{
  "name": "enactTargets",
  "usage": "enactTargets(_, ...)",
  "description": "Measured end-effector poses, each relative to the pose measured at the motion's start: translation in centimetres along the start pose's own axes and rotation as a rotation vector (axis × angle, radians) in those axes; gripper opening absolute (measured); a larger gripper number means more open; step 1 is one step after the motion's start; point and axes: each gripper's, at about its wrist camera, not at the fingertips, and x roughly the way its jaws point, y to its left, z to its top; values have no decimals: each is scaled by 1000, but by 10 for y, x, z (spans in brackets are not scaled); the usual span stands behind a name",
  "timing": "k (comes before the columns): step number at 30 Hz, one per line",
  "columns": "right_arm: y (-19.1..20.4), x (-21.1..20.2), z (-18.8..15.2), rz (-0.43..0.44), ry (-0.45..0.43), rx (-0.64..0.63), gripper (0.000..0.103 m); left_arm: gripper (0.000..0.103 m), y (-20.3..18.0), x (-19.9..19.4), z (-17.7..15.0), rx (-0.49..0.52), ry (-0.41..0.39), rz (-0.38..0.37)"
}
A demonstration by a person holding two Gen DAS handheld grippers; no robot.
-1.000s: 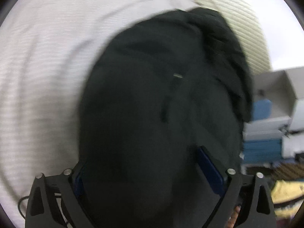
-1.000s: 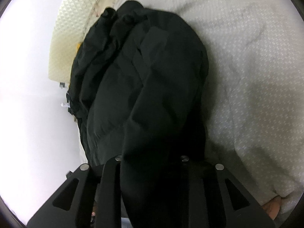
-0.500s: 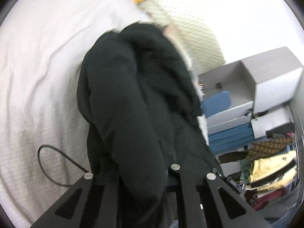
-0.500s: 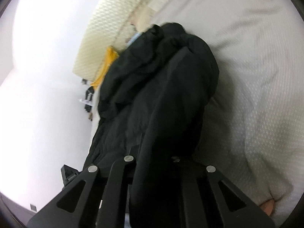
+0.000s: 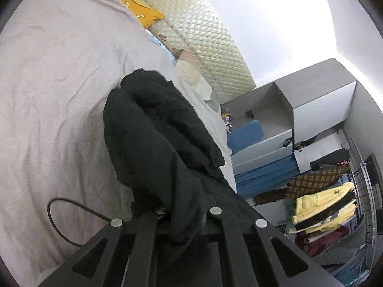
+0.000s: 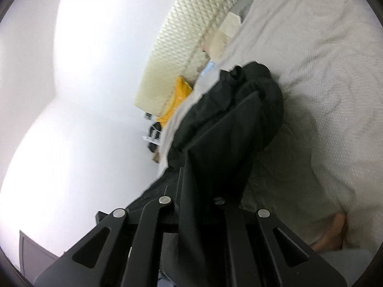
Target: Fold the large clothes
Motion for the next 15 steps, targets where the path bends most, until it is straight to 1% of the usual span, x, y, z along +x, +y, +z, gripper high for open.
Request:
enactTargets(3, 14, -22, -7, 29, -15, -30, 6, 5, -14, -21, -6, 35, 0, 11)
enactTargets(4, 20, -31, -10, 37, -17, -43, 6, 5, -21, -26, -8, 63, 0, 13)
enactTargets(8, 37, -50, -19, 57, -29, -84, 6, 5, -36, -46, -18, 102, 7, -9)
enactTargets(10, 37, -62, -23, 69, -43, -73, 6, 5, -40, -51, -23, 108, 12, 0)
enactTargets(15, 43, -73, -32, 70, -66, -87, 6, 5, -47, -65, -41, 104, 22, 5)
